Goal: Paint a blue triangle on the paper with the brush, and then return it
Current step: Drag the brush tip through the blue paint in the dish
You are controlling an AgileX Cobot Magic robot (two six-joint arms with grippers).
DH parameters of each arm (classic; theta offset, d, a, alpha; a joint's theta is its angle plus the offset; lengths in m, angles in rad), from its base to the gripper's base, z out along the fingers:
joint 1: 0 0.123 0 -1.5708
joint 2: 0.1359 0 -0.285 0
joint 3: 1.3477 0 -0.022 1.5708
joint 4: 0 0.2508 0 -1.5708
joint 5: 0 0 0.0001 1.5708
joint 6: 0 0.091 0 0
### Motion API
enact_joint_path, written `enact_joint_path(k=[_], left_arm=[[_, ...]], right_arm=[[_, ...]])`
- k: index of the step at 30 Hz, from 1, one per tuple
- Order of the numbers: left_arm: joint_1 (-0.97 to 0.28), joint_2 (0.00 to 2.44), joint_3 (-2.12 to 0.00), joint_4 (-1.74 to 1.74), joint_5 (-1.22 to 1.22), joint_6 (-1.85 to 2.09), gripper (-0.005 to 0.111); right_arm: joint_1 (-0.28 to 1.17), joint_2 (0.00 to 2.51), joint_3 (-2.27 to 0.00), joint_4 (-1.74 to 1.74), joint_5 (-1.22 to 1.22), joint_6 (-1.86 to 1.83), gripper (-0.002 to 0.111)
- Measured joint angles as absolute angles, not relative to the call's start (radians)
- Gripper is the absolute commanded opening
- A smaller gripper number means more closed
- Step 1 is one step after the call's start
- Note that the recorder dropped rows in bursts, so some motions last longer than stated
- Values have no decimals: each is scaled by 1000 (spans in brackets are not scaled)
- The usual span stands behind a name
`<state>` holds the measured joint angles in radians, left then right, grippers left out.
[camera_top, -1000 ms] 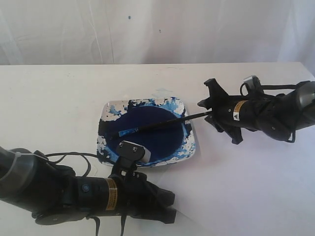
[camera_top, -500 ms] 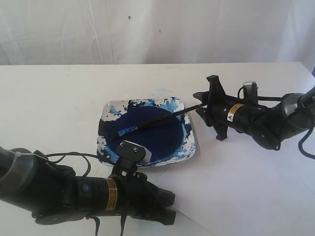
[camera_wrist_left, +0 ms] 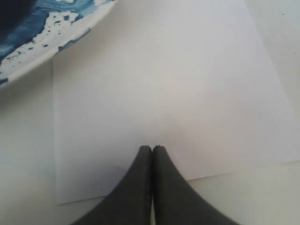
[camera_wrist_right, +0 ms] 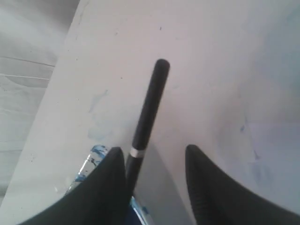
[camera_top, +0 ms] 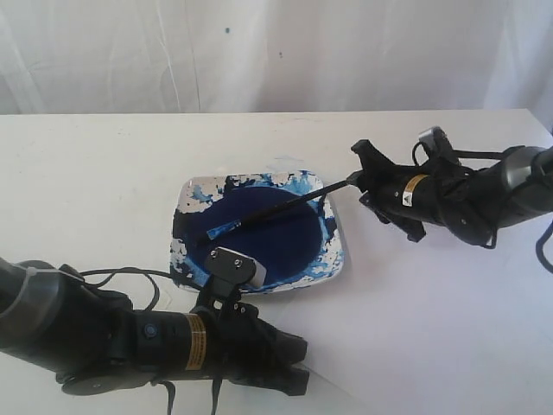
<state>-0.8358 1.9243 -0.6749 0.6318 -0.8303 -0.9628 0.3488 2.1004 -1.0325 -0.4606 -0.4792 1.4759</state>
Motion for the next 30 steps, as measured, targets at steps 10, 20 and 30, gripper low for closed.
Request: enact_joint_path(k=[10, 20, 30], left_arm=[[-836, 1924, -675, 632, -830, -963, 0], [-836, 1924, -675, 633, -830, -963, 0], [-836, 1924, -675, 633, -830, -963, 0]], right_arm=[[349, 2089, -1098, -546, -454, 1484, 60], [349, 2089, -1106, -565, -360, 1519, 60], [350, 2089, -1151, -587, -284, 1545, 54]])
